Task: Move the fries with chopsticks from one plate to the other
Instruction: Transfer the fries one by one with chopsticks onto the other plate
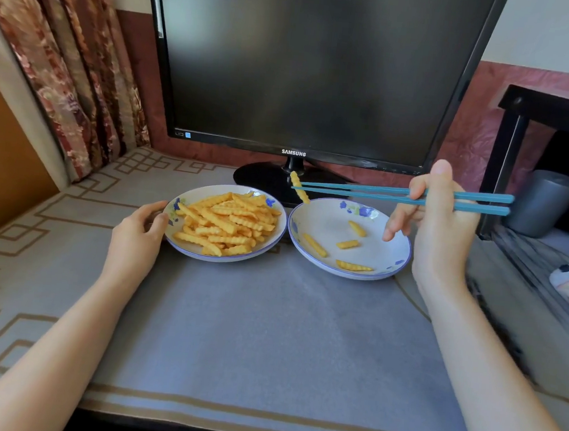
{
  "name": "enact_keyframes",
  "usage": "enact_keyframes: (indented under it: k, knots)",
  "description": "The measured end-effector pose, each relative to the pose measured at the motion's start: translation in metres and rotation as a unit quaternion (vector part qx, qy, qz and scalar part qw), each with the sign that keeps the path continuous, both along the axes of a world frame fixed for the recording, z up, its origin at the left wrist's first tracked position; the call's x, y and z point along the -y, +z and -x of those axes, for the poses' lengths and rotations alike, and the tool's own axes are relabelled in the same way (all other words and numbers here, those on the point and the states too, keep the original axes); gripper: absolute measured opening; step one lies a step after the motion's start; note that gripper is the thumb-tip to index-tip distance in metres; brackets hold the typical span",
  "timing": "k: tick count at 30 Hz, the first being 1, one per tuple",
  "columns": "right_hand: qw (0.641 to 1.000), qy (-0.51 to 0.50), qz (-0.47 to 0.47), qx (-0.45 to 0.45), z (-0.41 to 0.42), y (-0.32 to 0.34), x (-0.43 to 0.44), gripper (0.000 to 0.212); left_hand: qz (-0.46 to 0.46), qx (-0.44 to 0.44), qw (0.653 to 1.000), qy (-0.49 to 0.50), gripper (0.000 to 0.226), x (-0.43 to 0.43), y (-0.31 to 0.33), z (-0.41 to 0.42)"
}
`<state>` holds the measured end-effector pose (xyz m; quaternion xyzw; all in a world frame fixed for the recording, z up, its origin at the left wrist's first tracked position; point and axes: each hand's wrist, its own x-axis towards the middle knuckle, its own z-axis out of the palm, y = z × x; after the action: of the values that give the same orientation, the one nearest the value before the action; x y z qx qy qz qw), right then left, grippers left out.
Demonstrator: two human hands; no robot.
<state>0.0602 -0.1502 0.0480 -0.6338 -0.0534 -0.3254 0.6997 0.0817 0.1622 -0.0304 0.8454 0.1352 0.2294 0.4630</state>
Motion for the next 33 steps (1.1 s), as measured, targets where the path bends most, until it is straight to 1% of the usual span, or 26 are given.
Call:
enact_keyframes:
  k: [3, 9, 12, 17, 20, 24, 26, 31, 33]
  knots:
    - [1.000, 0.001, 0.007, 0.001, 0.003, -0.001, -0.007, 0.043, 0.000, -0.002, 1.000, 0.002, 0.033, -0.001, 0.000, 0.000]
    - [0.998, 0.055, 0.004, -0.009, 0.009, -0.007, -0.032, 0.042, 0.004, -0.001, 1.000, -0.001, 0.033, -0.004, -0.003, -0.002]
    - [0.996, 0.083, 0.024, -0.006, 0.013, -0.009, -0.046, 0.042, 0.002, 0.000, 1.000, 0.000, 0.033, -0.004, -0.003, -0.002]
    - [0.983, 0.168, 0.072, -0.019, 0.012, -0.018, -0.059, 0.043, 0.001, 0.001, 1.000, 0.003, 0.033, -0.003, -0.003, -0.002]
    - [0.979, 0.183, 0.090, -0.028, 0.010, -0.021, -0.059, 0.041, 0.000, -0.001, 1.000, 0.002, 0.034, -0.004, -0.003, -0.003]
    - [0.981, 0.170, 0.094, -0.019, 0.011, -0.018, -0.054, 0.040, -0.001, 0.000, 1.000, 0.000, 0.034, -0.004, -0.003, -0.003]
    - [0.985, 0.151, 0.077, -0.020, 0.012, -0.013, -0.049, 0.040, 0.001, -0.001, 1.000, 0.000, 0.034, -0.004, -0.003, -0.003]
    - [0.997, 0.051, 0.059, -0.005, 0.010, 0.004, -0.013, 0.039, -0.001, -0.001, 1.000, -0.001, 0.034, -0.004, -0.004, -0.003]
    - [0.997, 0.010, 0.071, -0.014, 0.005, 0.005, 0.008, 0.039, 0.000, -0.001, 1.000, -0.002, 0.034, -0.004, -0.004, -0.003]
